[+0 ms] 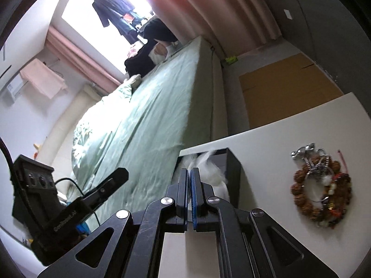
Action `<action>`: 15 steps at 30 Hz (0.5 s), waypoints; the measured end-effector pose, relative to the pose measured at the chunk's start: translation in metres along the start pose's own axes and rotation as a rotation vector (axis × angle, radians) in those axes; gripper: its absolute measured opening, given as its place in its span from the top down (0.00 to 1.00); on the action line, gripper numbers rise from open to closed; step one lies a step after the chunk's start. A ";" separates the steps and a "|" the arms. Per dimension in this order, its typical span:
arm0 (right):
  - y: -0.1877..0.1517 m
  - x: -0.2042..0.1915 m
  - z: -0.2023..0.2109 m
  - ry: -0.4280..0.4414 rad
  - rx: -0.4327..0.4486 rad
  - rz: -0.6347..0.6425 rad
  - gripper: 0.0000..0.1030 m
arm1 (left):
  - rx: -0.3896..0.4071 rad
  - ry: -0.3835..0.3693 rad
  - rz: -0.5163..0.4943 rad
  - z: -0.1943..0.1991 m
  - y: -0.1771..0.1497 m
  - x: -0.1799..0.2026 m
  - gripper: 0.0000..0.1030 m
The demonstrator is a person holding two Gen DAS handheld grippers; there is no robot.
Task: Organize jewelry
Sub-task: 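Place the plastic bag in the box with the right tool while the left tool places the bracelet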
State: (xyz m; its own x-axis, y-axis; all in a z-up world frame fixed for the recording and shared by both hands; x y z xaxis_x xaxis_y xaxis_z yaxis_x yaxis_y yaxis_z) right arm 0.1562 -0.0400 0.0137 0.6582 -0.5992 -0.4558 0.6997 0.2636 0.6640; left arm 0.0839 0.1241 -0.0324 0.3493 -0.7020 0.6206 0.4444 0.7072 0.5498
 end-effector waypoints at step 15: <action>-0.002 0.017 0.008 -0.008 -0.008 -0.045 0.39 | -0.046 0.038 0.056 -0.011 0.002 -0.012 0.95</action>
State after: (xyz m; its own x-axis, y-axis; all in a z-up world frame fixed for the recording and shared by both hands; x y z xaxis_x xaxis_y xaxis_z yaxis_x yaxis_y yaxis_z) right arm 0.1633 -0.0567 0.0095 0.6236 -0.6166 -0.4806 0.7311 0.2422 0.6378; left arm 0.0898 0.1326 -0.0450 0.4050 -0.6649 0.6276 0.4606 0.7413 0.4881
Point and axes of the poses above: each gripper's, at about its wrist camera, not at the fingertips, and z roughly against the way its jaws point, x to its right, y to its top, the point moved 1 cm from there along -z, roughly the way its jaws point, and after that the axes turned 15 degrees about z, right-handed, at the moved point
